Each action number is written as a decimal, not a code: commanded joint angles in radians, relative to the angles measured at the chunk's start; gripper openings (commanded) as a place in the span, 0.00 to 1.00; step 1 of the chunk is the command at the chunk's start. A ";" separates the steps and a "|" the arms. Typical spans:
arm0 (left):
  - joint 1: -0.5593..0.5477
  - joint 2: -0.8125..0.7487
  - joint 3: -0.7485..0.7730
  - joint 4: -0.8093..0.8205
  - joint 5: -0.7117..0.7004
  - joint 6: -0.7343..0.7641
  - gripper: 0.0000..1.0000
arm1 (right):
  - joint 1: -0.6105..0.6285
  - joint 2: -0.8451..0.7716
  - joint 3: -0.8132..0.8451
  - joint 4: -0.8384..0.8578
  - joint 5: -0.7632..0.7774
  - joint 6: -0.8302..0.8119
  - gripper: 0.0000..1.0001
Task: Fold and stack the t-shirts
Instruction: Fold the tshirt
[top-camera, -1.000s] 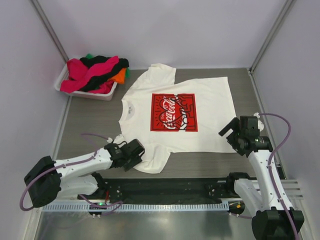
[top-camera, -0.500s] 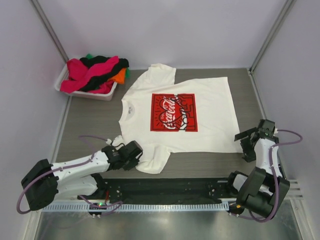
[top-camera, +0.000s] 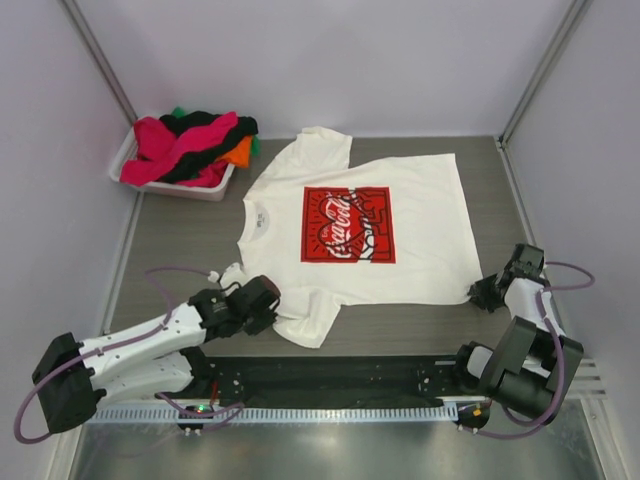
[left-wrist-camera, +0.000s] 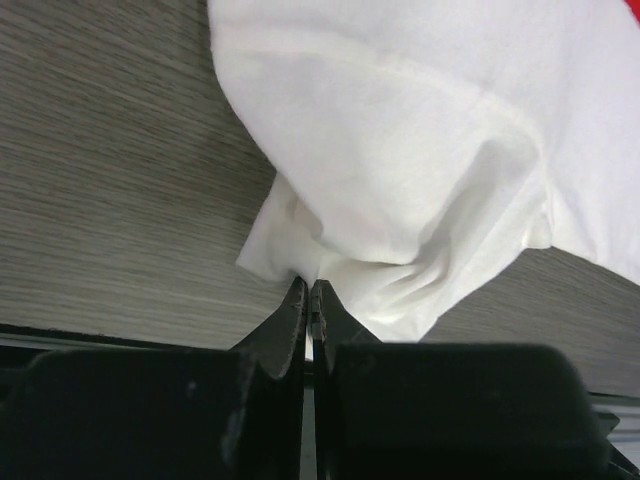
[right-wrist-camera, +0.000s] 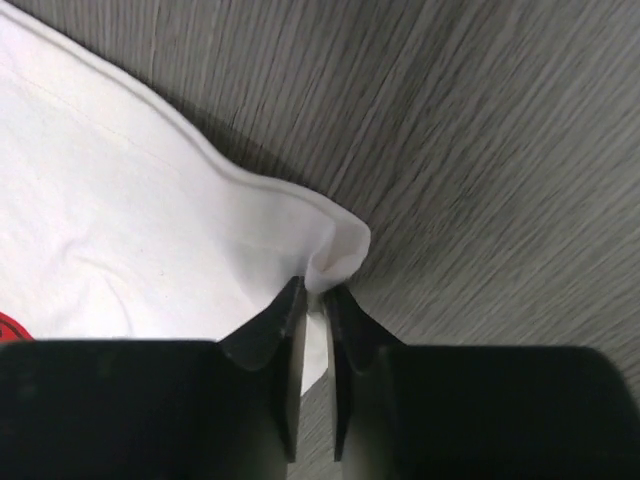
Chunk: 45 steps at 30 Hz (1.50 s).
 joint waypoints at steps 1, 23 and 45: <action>-0.004 -0.031 0.077 -0.071 -0.049 0.018 0.00 | -0.001 -0.009 -0.016 0.020 -0.029 -0.019 0.17; 0.080 0.186 0.634 -0.380 -0.155 0.339 0.00 | 0.000 -0.187 0.237 -0.284 -0.149 -0.028 0.01; 0.515 0.916 1.373 -0.358 -0.093 0.871 0.00 | 0.140 0.398 0.656 -0.131 -0.090 -0.017 0.01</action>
